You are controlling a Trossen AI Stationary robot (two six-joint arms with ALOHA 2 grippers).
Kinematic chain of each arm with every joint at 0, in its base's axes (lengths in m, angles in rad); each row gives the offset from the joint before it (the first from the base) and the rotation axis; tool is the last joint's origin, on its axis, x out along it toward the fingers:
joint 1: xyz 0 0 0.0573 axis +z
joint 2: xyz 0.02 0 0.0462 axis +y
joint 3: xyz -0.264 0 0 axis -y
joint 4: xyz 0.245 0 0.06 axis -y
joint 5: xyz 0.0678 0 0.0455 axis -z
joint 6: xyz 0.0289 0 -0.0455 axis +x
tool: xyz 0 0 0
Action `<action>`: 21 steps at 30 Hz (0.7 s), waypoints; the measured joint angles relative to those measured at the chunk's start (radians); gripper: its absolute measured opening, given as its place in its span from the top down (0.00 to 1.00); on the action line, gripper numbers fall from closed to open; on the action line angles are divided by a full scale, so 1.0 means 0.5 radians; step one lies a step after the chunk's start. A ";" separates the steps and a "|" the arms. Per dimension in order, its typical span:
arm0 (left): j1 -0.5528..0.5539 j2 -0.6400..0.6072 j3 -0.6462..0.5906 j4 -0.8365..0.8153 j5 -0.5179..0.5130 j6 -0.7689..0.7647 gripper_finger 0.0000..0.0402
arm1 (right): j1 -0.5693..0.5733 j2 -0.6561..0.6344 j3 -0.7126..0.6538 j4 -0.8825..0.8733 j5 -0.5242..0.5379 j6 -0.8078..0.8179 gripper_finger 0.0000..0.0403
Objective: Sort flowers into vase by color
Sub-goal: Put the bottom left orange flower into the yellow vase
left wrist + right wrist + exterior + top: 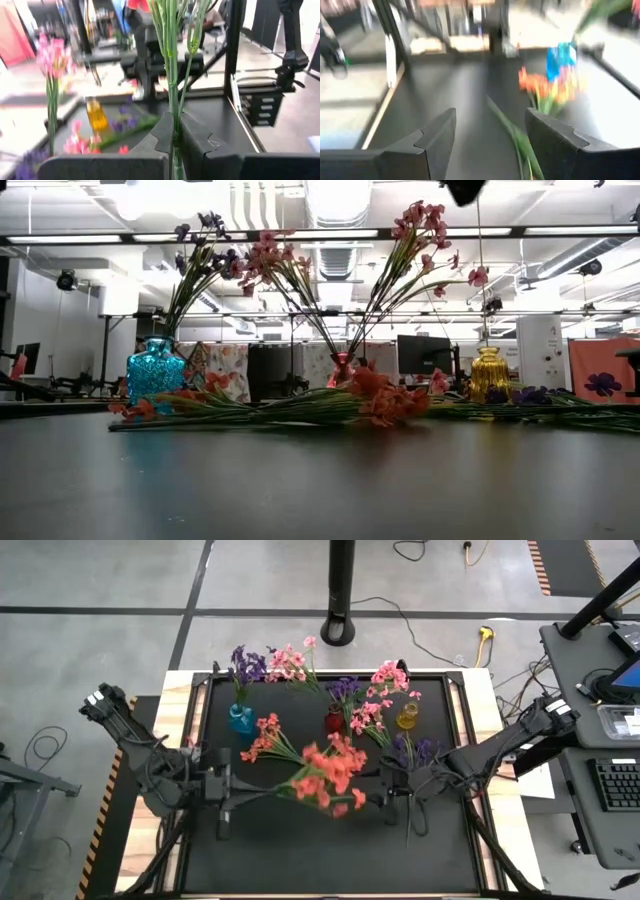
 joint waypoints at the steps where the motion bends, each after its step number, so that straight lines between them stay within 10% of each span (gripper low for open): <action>1: 0.012 0.022 -0.012 0.101 0.001 0.091 1.00 | 0.000 0.023 -0.055 0.217 0.028 -0.090 0.43; 11: 0.176 0.326 -0.272 0.952 0.036 0.438 1.00 | -0.001 0.653 -0.214 2.192 0.004 -0.857 0.43; 21: 0.280 0.608 -0.373 1.368 0.023 0.438 1.00 | -0.010 1.013 0.120 2.432 0.075 -0.975 0.43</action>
